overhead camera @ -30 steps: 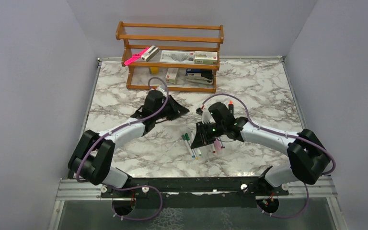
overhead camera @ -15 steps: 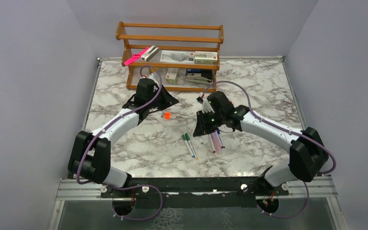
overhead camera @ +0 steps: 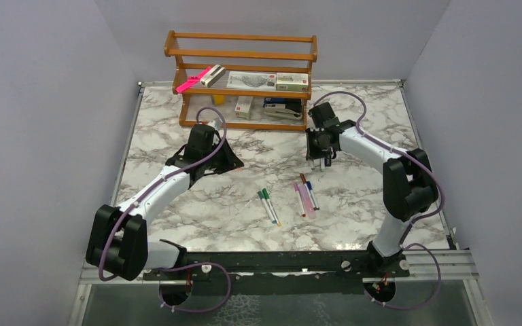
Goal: Open the pen caps
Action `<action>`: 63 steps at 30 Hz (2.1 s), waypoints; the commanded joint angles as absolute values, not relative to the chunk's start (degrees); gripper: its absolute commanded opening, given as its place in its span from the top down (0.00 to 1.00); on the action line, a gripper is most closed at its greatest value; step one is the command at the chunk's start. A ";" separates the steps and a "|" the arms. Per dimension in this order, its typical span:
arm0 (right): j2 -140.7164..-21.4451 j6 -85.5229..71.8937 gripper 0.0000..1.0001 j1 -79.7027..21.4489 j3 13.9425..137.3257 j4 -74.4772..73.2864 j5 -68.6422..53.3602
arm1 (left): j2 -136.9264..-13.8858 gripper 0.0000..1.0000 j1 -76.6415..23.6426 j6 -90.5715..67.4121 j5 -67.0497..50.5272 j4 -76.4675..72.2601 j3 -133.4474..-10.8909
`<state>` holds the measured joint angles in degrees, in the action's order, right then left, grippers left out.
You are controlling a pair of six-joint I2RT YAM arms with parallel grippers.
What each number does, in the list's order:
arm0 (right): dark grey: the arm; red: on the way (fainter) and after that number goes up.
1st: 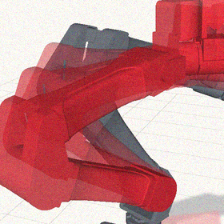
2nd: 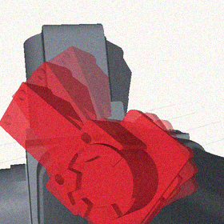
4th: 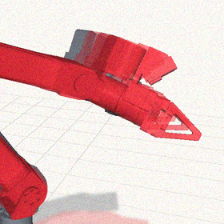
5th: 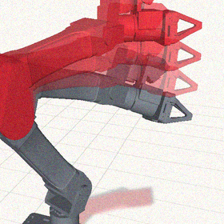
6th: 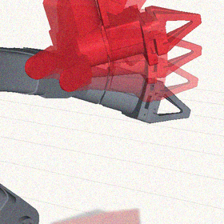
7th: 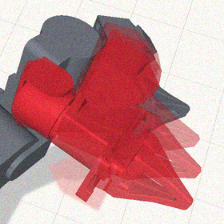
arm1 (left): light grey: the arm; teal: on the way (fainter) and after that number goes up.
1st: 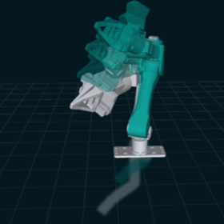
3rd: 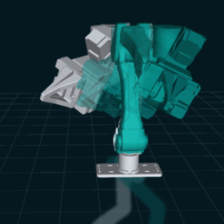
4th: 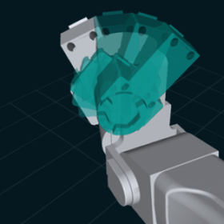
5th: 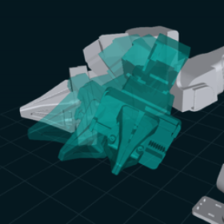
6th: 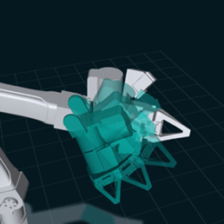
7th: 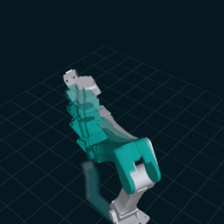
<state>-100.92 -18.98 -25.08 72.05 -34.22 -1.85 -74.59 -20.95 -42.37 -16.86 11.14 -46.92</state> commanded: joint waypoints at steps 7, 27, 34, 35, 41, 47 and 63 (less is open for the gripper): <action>-107.71 -16.91 0.95 -21.61 76.38 -35.86 12.10 | -74.96 1.00 -20.68 -38.32 -17.26 14.41 -48.30; -109.03 -16.46 0.76 -20.03 75.43 -35.75 12.32 | -75.74 1.00 -20.74 -37.37 -17.48 15.92 -49.73; -104.65 -17.16 0.70 -19.97 75.23 -36.96 11.83 | -77.29 1.00 -20.74 -36.38 -16.69 17.42 -51.79; -103.71 -17.33 0.68 -20.03 75.19 -37.28 11.74 | -77.73 1.00 -20.74 -36.08 -16.39 17.67 -52.27; -97.14 -18.28 0.65 -20.03 73.24 -37.51 5.09 | -81.90 1.00 -20.74 -32.23 -10.94 21.36 -55.82; -89.67 -18.77 0.64 -20.45 68.35 -34.80 -4.07 | -86.86 1.00 -20.74 -29.96 -5.06 21.76 -57.70; -84.58 -19.17 0.58 -24.14 56.60 -29.16 -16.49 | -100.62 0.80 -20.65 -26.50 1.07 22.60 -64.27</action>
<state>-85.82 -19.29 -23.31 58.61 -32.14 -12.82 -97.91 -20.95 -27.83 -1.10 22.02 -62.19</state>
